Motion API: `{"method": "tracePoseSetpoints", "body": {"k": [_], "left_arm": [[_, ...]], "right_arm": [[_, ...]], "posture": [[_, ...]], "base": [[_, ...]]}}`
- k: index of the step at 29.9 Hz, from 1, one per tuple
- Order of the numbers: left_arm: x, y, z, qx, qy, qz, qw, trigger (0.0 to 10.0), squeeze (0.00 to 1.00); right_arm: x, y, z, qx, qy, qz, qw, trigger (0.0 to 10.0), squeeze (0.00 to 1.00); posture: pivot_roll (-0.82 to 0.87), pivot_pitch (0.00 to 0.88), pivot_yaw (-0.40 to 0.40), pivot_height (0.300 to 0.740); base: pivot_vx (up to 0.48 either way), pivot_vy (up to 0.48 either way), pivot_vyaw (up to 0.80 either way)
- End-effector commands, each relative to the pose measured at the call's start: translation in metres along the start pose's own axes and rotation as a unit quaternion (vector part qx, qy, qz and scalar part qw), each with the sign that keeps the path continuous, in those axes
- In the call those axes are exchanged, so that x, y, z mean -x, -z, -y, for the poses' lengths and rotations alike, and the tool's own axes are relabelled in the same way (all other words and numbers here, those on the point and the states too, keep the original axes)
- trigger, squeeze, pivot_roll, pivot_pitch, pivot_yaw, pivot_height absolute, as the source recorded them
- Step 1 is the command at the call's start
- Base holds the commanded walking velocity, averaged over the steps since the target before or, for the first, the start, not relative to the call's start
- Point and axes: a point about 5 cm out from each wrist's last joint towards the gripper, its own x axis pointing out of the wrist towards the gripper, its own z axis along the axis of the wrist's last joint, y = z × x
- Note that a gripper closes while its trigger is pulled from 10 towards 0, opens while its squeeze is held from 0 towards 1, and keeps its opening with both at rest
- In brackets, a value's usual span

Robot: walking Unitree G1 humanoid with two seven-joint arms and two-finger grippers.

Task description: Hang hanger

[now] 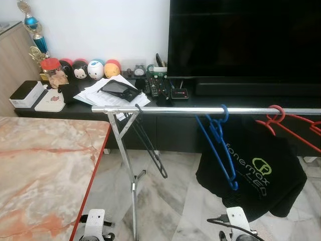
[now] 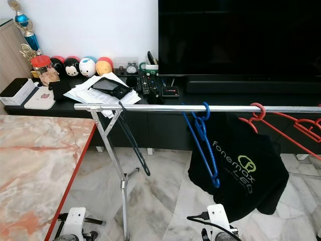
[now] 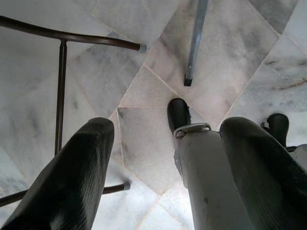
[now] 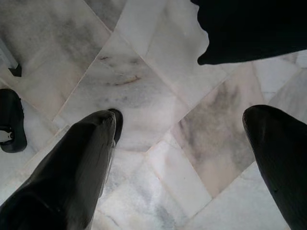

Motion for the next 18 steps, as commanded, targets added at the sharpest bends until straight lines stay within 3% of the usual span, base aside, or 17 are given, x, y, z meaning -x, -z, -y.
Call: {"method": "tracePoseSetpoints", "body": {"k": [1, 15, 18], "left_arm": [[0.0000, 0.0002, -0.0003, -0.017, 0.005, -0.007, 1.000, 10.0, 0.00], [0.0004, 0.0046, 0.0002, -0.049, 0.023, -0.019, 0.998, 10.0, 0.00], [0.0004, 0.0045, -0.0002, -0.053, 0.023, -0.018, 0.998, 10.0, 0.00]], "right_arm": [[0.0001, 0.0031, 0.0013, -0.012, 0.002, -0.004, 1.000, 10.0, 0.00], [0.0003, 0.0066, 0.0005, -0.019, 0.000, -0.002, 1.000, 10.0, 0.00], [0.0003, 0.0072, 0.0000, -0.021, -0.001, -0.005, 1.000, 10.0, 0.00]], "posture": [[-0.06, 0.000, 0.007, 0.740], [-0.06, 0.000, 0.015, 0.740], [-0.06, 0.000, 0.013, 0.740]], "base": [[0.000, 0.000, 0.00], [0.000, 0.000, 0.00], [0.000, -0.365, 0.00]]}}
